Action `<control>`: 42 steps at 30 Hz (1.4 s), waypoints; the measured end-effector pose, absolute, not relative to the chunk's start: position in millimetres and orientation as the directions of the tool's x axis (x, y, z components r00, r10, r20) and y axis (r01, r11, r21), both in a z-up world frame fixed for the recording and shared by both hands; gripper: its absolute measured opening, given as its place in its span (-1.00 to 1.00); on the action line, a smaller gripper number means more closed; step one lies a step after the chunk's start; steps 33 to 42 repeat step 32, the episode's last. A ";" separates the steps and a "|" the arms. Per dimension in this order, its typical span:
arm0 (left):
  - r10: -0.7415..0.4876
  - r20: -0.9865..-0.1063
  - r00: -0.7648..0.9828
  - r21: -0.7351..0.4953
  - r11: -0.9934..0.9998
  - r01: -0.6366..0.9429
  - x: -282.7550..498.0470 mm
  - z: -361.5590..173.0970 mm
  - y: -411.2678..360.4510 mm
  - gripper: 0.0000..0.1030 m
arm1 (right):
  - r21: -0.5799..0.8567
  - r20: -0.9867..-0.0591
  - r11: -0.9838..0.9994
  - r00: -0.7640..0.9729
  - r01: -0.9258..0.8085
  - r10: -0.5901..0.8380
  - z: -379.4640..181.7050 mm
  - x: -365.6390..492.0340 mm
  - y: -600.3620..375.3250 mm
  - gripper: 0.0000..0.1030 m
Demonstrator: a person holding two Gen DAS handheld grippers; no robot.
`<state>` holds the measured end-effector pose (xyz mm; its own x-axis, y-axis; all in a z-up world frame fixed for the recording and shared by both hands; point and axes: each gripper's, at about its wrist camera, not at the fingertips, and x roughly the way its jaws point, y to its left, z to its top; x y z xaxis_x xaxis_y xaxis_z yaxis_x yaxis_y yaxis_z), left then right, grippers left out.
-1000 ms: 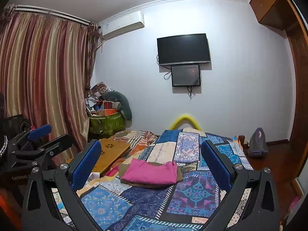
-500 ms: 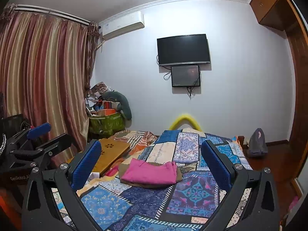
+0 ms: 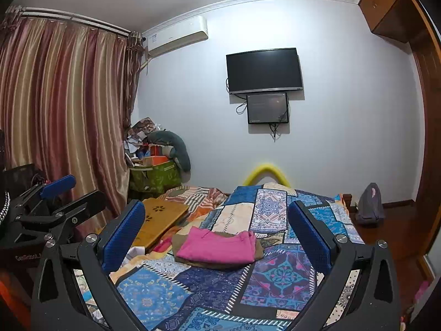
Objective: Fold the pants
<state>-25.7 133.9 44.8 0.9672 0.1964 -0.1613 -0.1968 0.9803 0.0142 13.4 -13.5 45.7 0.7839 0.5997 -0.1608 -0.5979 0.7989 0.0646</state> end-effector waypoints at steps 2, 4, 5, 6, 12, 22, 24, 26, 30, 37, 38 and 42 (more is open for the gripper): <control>0.196 -0.162 0.967 0.012 0.980 -0.197 -25.3 44.9 134.5 1.00 | 0.065 -0.161 0.798 0.783 -0.599 0.601 45.6 13.4 -13.6 1.00; 0.196 -0.163 0.967 0.010 0.980 -0.197 -24.6 45.0 134.7 1.00 | 0.065 -0.161 0.798 0.783 -0.599 0.601 45.7 13.5 -13.6 1.00; 0.197 -0.163 0.967 0.009 0.980 -0.198 -24.8 45.3 134.8 1.00 | 0.064 -0.161 0.798 0.783 -0.599 0.601 45.6 13.4 -13.7 1.00; 0.196 -0.164 0.967 0.006 0.980 -0.197 -24.5 45.4 135.2 1.00 | 0.065 -0.161 0.799 0.784 -0.598 0.600 45.6 13.3 -13.7 1.00; 0.170 -0.178 0.969 -0.009 0.985 -0.174 -22.1 44.7 135.5 1.00 | 0.062 -0.156 0.799 0.785 -0.598 0.600 45.5 12.4 -14.2 1.00; 0.168 -0.192 0.967 -0.019 0.984 -0.175 -17.5 42.0 135.2 1.00 | 0.067 -0.159 0.798 0.783 -0.599 0.601 45.1 13.0 -14.7 1.00; 0.167 -0.195 0.967 -0.017 0.985 -0.173 -17.1 41.2 135.0 1.00 | 0.069 -0.160 0.799 0.783 -0.598 0.600 44.8 13.5 -14.8 1.00; 0.165 -0.196 0.967 -0.018 0.985 -0.172 -17.1 41.1 135.4 1.00 | 0.070 -0.162 0.799 0.783 -0.597 0.600 44.7 14.1 -15.1 1.00; 0.167 -0.196 0.966 -0.017 0.985 -0.173 -17.1 41.1 135.5 1.00 | 0.071 -0.162 0.799 0.784 -0.597 0.600 44.5 14.4 -15.6 1.00; 0.165 -0.198 0.966 -0.018 0.985 -0.172 -17.5 41.4 136.5 1.00 | 0.071 -0.163 0.799 0.783 -0.597 0.600 44.4 14.5 -15.6 1.00; 0.165 -0.198 0.966 -0.018 0.985 -0.172 -17.5 41.4 136.5 1.00 | 0.071 -0.163 0.799 0.783 -0.597 0.600 44.4 14.5 -15.6 1.00; 0.165 -0.198 0.966 -0.018 0.985 -0.172 -17.5 41.4 136.5 1.00 | 0.071 -0.163 0.799 0.783 -0.597 0.600 44.4 14.5 -15.6 1.00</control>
